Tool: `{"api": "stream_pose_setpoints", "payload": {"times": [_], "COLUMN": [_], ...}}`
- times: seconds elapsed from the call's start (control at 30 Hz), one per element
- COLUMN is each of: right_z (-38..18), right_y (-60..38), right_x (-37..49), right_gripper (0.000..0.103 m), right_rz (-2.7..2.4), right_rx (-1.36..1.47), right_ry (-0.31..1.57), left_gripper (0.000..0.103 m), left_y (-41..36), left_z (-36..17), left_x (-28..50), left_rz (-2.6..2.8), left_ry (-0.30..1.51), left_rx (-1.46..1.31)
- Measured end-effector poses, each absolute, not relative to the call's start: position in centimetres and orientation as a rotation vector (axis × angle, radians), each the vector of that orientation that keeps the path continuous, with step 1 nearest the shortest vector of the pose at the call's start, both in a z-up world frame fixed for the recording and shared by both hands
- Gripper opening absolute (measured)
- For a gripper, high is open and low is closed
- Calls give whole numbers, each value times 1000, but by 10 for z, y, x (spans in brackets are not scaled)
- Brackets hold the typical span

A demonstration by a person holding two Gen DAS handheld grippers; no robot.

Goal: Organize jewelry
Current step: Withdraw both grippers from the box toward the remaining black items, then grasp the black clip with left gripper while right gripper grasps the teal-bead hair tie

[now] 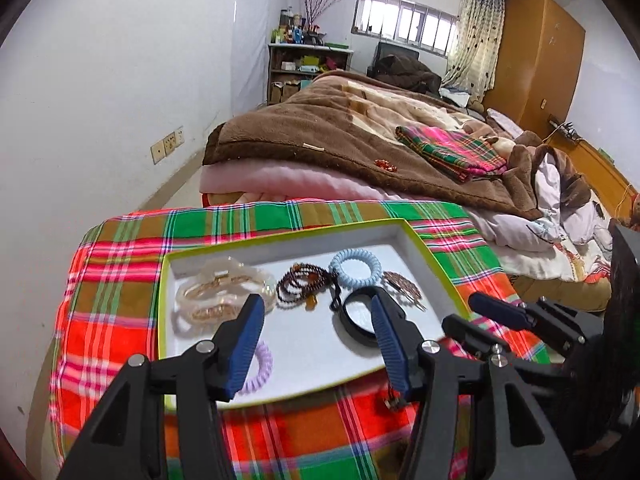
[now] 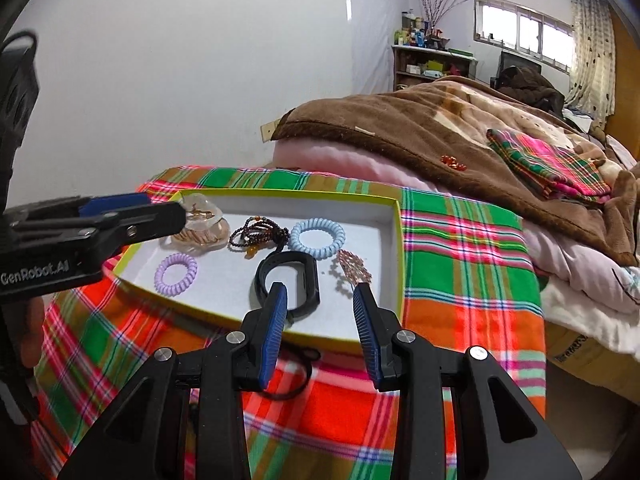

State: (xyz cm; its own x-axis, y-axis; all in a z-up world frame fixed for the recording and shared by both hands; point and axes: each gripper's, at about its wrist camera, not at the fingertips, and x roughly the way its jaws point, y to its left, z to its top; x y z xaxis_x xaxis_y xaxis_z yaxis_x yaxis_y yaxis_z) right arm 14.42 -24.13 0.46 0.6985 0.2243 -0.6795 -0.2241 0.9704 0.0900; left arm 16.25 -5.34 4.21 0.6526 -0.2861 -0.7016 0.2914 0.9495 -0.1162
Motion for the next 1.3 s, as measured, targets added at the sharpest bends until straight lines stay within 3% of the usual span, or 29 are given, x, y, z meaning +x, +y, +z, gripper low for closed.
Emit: {"api": "stream_pose_setpoints", "payload": {"times": [0.53,1.3], "right_z": [0,-11], "right_y": [-287,-301], "right_x": [98,77], "right_gripper": [36,36], "right_rz": [193,192], "right_rx": [33,55], "right_ry": [733,745], "left_gripper": [58,58], "left_y": [-54,-107], "left_z": [9,-40], "left_x": [102,82], "left_rz": [-423,-457], "left_ry": [854,967], "left_rx": [-46,66]}}
